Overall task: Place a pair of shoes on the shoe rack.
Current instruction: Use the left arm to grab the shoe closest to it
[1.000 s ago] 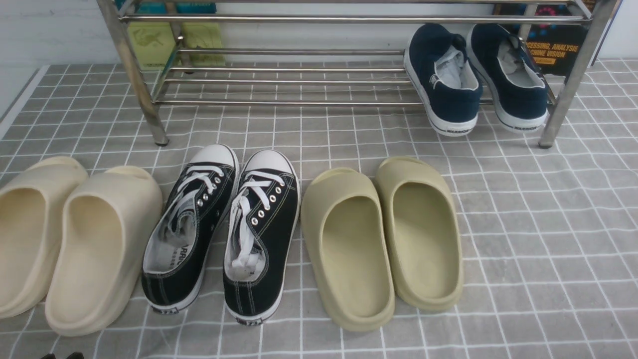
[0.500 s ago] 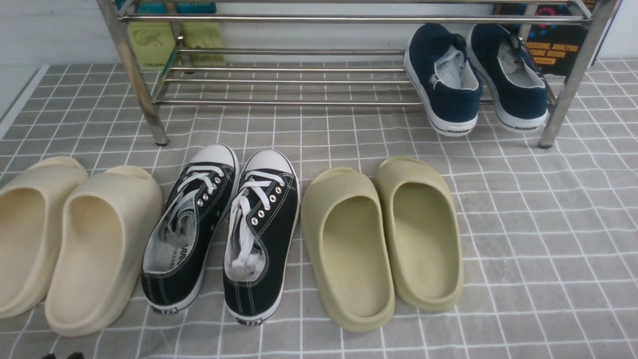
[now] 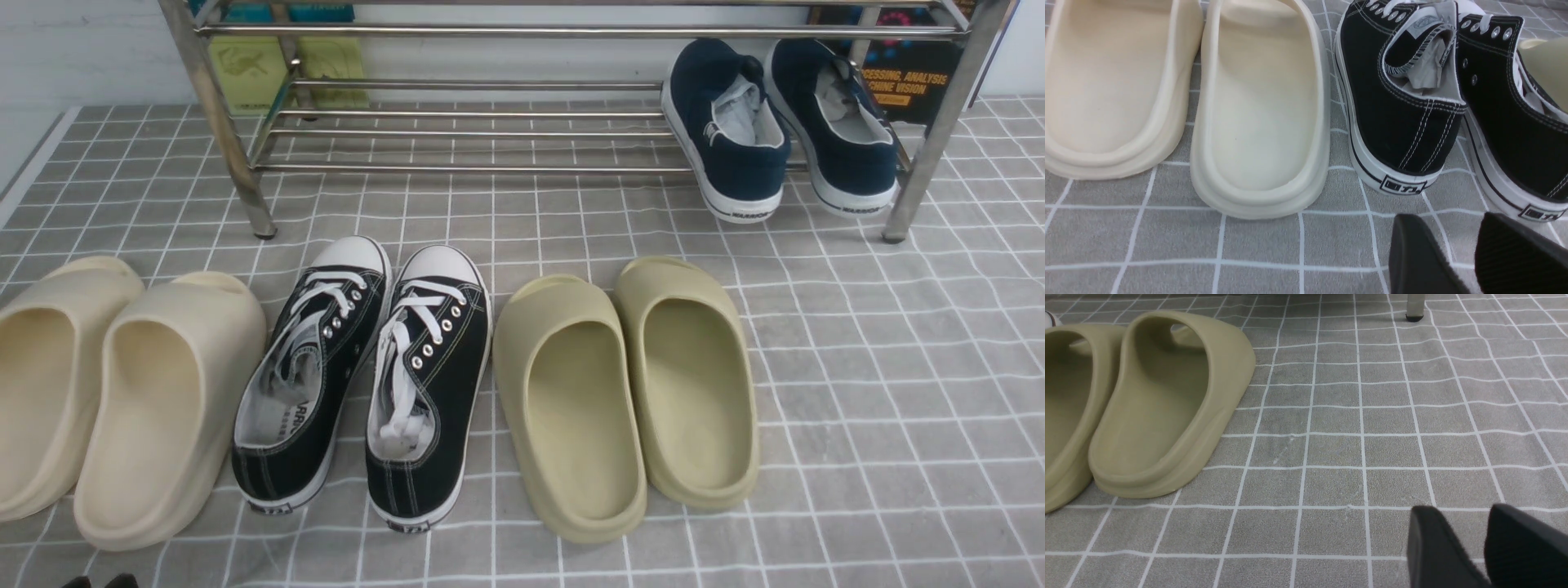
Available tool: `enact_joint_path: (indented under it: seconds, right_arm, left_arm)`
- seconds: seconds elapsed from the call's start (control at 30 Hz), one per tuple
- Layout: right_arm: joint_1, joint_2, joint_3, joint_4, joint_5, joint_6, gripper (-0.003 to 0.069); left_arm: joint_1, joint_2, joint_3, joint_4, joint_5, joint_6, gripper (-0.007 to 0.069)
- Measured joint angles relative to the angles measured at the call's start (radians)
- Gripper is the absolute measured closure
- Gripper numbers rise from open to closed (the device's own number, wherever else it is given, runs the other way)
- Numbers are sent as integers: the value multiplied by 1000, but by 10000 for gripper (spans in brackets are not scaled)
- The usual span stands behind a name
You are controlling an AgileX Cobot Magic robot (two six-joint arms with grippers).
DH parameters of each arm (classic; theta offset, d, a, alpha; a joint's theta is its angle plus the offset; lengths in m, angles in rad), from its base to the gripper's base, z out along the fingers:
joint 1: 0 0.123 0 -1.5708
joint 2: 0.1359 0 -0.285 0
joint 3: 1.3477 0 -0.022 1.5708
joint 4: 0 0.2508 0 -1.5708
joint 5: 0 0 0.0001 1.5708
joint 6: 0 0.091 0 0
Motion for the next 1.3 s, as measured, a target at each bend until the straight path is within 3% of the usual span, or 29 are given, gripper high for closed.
enact_joint_path:
  seconds: [0.23,0.6,0.63,0.67,0.73,0.77,0.8,0.83,0.87,0.93,1.0,1.1,1.2,1.3]
  right_arm:
    - [0,0,0,0,0,0,422]
    - [0,0,0,0,0,0,421]
    - [0,0,0,0,0,0,421]
    - [0,0,0,0,0,0,421]
    - [0,0,0,0,0,0,421]
    - [0,0,0,0,0,0,421]
    - [0,0,0,0,0,0,421]
    - [0,0,0,0,0,0,421]
    - [0,0,0,-1,0,0,421]
    - [0,0,0,-2,0,0,421]
    - [0,0,0,-3,0,0,421]
    - [0,0,0,-3,0,0,421]
    - [0,0,0,-3,0,0,421]
    - [0,0,0,-3,0,0,421]
  left_arm:
    - [0,0,0,0,-170,0,386]
    - [0,0,0,11,-794,-33,386]
    - [0,0,0,11,-794,-33,386]
    - [0,0,0,11,-920,-96,386]
    - [0,0,0,11,-989,-149,386]
    - [0,0,-7,11,-1100,-277,386]
    - [0,-1,-24,14,-1118,-334,388]
    - [0,-1,-30,14,-1118,-348,388]
    - [0,-1,-100,34,-1067,-435,408]
    - [0,-1,-190,60,-968,-460,436]
    - [0,23,-382,146,-635,-456,538]
    - [0,127,-560,221,-338,-427,638]
    - [0,255,-647,272,-150,-419,638]
    - [0,380,-666,291,-65,-419,638]
